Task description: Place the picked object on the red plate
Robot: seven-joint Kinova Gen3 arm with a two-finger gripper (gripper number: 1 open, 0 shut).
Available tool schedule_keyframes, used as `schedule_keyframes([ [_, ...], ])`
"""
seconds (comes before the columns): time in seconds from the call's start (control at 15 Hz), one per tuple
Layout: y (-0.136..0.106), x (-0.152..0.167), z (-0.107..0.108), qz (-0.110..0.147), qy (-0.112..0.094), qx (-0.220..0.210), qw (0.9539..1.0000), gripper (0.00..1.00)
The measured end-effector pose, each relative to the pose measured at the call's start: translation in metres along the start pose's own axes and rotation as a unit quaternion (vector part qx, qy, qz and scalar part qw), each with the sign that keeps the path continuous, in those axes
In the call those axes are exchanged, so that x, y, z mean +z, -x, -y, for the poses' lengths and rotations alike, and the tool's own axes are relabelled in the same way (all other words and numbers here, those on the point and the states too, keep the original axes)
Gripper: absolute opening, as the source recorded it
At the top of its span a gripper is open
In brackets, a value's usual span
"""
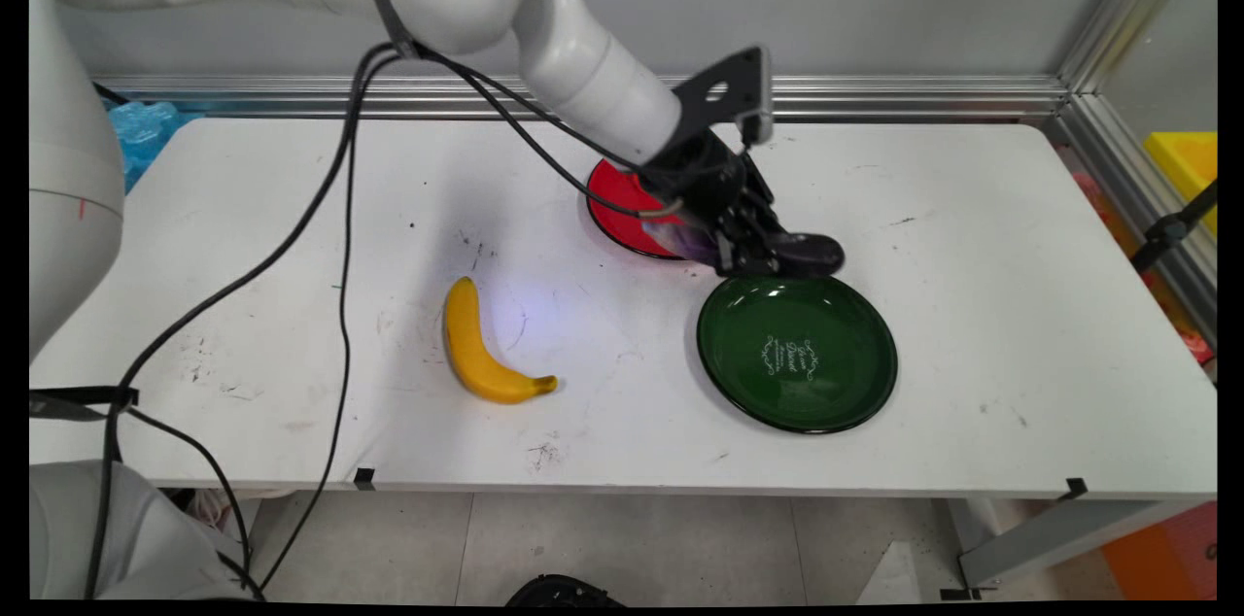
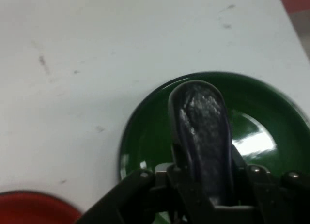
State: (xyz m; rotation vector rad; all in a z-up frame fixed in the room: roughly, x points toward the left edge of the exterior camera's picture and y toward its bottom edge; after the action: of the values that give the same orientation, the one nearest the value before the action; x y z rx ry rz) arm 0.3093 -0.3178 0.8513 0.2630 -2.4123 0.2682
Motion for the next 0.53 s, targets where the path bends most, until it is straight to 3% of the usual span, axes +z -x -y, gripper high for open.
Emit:
schedule_keyframes([
  [0.53,0.041,-0.021,0.056,0.011,-0.041,-0.006,0.9991,0.0],
])
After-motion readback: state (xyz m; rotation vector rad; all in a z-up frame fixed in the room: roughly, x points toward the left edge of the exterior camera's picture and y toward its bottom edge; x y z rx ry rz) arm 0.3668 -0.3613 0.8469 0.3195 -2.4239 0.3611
